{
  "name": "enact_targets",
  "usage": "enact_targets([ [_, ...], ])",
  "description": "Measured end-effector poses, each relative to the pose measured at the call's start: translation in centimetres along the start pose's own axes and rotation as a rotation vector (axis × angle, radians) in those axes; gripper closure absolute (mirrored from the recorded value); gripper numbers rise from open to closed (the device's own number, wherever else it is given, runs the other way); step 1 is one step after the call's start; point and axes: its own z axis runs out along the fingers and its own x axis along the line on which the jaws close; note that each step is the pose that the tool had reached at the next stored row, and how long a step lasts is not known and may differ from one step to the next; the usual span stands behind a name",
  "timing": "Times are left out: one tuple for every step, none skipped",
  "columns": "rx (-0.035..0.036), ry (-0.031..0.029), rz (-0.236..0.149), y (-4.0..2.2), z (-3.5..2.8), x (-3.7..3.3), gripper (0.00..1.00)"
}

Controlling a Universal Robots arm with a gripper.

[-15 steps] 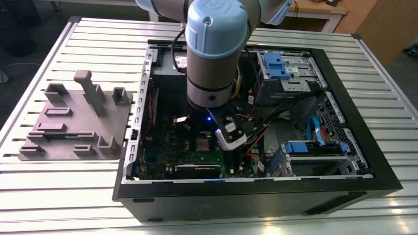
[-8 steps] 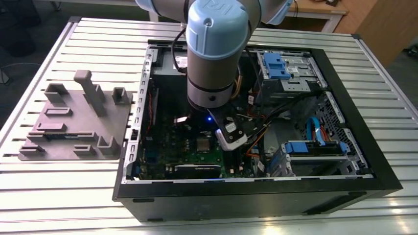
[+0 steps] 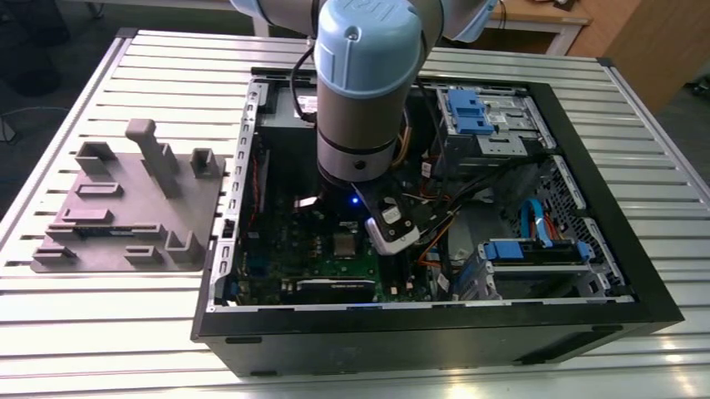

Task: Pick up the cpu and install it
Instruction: 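Place the cpu into insertion slot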

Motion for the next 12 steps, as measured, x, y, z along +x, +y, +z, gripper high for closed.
enact_targets([
  [0.0001,0.0,0.0,-0.01,-0.01,0.0,0.55],
  [0.0002,0.0,0.0,-0.01,-0.01,0.0,0.55],
  [0.0001,0.0,0.0,-0.01,0.0,0.0,0.55],
  [0.0001,0.0,0.0,-0.01,0.01,0.0,0.55],
  [0.0001,0.0,0.0,-0.01,0.03,0.0,0.55],
  [0.0001,0.0,0.0,-0.02,0.05,0.0,0.55],
  [0.0001,0.0,0.001,-0.01,0.07,0.01,0.55],
  [0.0001,0.0001,0.001,-0.01,0.09,0.01,0.55],
  [0.0002,0.0001,0.001,-0.01,0.09,0.01,0.55],
  [0.0002,0.0001,0.001,-0.01,0.09,0.02,0.55],
  [0.0002,0.0,0.001,-0.01,0.09,0.03,0.55],
  [0.0,0.0,0.001,-0.01,0.1,0.03,0.55],
])
